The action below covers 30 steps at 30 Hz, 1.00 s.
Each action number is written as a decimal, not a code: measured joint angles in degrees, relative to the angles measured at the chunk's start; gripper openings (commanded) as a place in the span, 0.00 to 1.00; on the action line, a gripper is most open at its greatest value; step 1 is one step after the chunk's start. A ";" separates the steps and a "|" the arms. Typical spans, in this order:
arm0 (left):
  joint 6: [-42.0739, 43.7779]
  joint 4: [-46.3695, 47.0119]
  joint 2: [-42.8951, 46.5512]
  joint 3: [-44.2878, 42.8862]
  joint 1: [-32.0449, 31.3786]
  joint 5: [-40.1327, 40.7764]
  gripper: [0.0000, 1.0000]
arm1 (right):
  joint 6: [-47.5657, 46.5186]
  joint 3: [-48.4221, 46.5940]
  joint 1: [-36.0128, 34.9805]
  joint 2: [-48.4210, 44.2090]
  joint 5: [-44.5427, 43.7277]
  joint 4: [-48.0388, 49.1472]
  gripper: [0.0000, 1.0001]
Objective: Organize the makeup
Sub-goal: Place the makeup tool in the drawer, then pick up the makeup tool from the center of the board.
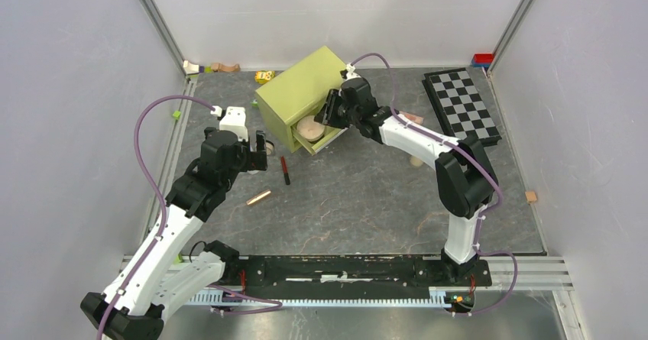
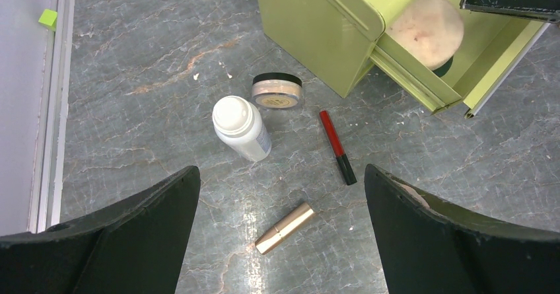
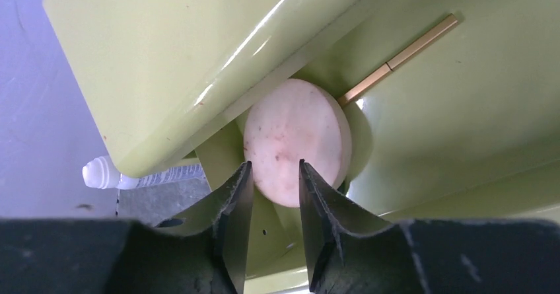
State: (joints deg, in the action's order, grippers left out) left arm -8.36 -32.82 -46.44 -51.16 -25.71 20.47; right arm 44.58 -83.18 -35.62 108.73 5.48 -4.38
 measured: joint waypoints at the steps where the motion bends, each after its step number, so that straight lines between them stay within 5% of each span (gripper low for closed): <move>1: 0.00 -0.02 0.00 0.00 0.00 0.00 1.00 | -0.35 -0.02 -0.02 0.00 -0.31 -0.20 0.43; 17: 0.00 -0.02 0.00 0.00 0.00 0.00 1.00 | -13.40 -1.77 2.95 -12.07 -9.97 -7.43 0.42; 30: 0.00 -0.02 -0.02 0.00 0.00 -0.02 1.00 | -18.10 13.55 31.85 -24.61 -14.45 -12.09 0.44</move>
State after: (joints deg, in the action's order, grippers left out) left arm -8.36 -32.84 -46.46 -51.16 -25.71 20.45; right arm 26.48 -69.63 -3.77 84.12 -8.97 -16.47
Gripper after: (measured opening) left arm 0.997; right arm 0.437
